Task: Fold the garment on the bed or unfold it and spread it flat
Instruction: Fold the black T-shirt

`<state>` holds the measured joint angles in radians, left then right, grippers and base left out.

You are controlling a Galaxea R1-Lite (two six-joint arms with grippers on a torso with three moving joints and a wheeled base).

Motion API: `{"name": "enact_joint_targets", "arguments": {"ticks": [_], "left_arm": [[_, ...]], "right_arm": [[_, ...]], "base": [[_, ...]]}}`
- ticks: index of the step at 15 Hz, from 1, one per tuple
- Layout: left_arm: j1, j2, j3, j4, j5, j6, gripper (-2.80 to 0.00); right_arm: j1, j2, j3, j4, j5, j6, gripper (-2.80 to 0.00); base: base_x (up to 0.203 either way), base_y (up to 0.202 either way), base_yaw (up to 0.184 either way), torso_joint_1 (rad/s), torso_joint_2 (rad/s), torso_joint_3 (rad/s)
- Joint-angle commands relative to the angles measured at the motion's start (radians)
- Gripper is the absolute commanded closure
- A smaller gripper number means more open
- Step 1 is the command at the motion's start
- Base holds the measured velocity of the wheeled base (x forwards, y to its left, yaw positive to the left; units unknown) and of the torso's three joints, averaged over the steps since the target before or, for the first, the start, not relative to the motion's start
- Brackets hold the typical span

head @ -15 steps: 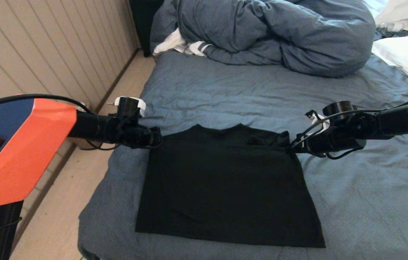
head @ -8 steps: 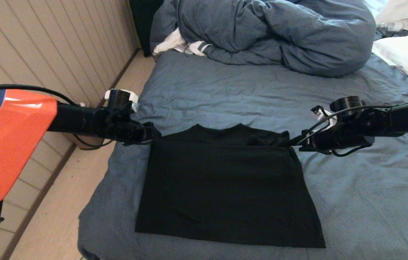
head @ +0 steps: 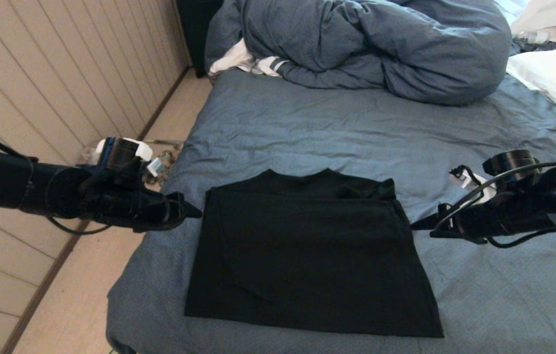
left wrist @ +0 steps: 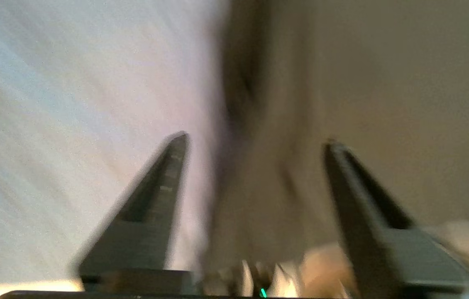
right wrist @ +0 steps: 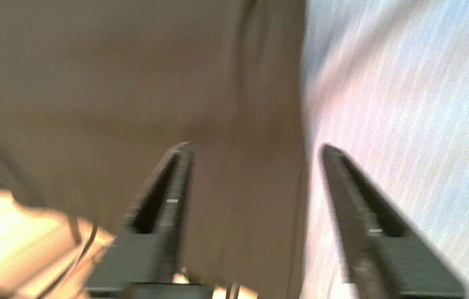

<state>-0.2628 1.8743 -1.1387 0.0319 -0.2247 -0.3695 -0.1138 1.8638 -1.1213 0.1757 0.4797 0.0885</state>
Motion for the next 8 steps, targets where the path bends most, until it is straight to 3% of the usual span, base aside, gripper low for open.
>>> {"name": "enact_joint_targets", "arguments": {"ticks": [1,3,6,8], "left_arm": [[-0.028,-0.116,0.116,-0.008,-0.037,-0.014,0.0],[-0.046,-0.131,0.195,-0.08,-0.052,-0.028,0.0],[-0.058,-0.071,0.305,-0.31,-0.05,-0.032,0.0],[-0.073,-0.034,0.35,-0.403,-0.038,-0.026,0.0]], "right_arm": [[0.0,-0.089,0.123,-0.024,0.007,-0.006,0.0],[0.003,-0.123,0.235,-0.083,0.01,-0.014,0.0],[0.003,-0.15,0.366,-0.185,0.01,-0.018,0.0],[0.002,-0.152,0.412,-0.232,0.008,-0.02,0.0]], "base": [[0.0,0.0,0.0,0.0,0.0,0.0],[0.0,0.0,0.0,0.0,0.0,0.0],[0.0,0.0,0.0,0.0,0.0,0.0],[0.0,0.0,0.0,0.0,0.0,0.0]]}}
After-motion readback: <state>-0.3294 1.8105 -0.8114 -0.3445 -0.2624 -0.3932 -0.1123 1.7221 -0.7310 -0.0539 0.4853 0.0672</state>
